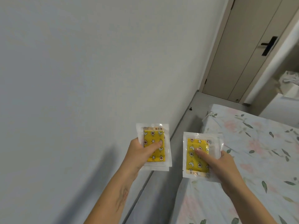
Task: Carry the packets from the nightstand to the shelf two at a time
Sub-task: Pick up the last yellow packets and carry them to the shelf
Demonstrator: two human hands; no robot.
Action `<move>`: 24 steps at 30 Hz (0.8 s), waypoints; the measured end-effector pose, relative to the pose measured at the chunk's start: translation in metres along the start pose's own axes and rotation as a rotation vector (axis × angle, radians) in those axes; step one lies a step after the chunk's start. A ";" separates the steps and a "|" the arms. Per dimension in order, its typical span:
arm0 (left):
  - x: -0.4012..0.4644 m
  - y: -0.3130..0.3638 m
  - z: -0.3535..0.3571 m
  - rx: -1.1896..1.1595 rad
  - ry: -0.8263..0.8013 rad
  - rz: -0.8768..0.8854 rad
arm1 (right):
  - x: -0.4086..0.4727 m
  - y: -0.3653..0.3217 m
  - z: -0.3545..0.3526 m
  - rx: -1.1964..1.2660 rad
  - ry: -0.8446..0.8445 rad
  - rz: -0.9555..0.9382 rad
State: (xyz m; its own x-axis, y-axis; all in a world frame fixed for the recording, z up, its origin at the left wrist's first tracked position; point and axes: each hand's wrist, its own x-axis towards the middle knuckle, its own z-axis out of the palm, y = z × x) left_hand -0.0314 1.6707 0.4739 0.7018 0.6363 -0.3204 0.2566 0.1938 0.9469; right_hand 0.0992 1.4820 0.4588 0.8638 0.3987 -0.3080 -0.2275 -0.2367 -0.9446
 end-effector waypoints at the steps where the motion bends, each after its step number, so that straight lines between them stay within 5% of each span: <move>1: 0.012 0.005 0.004 0.009 -0.011 -0.001 | 0.009 -0.003 0.000 0.013 0.010 0.000; 24: 0.277 0.094 0.100 0.030 -0.198 0.016 | 0.246 -0.077 -0.012 0.170 0.293 -0.003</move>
State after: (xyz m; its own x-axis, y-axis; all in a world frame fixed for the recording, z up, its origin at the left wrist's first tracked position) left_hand 0.2533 1.7904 0.4711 0.8223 0.4789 -0.3075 0.2623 0.1605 0.9515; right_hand 0.3349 1.5875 0.4576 0.9513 0.1219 -0.2830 -0.2755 -0.0752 -0.9584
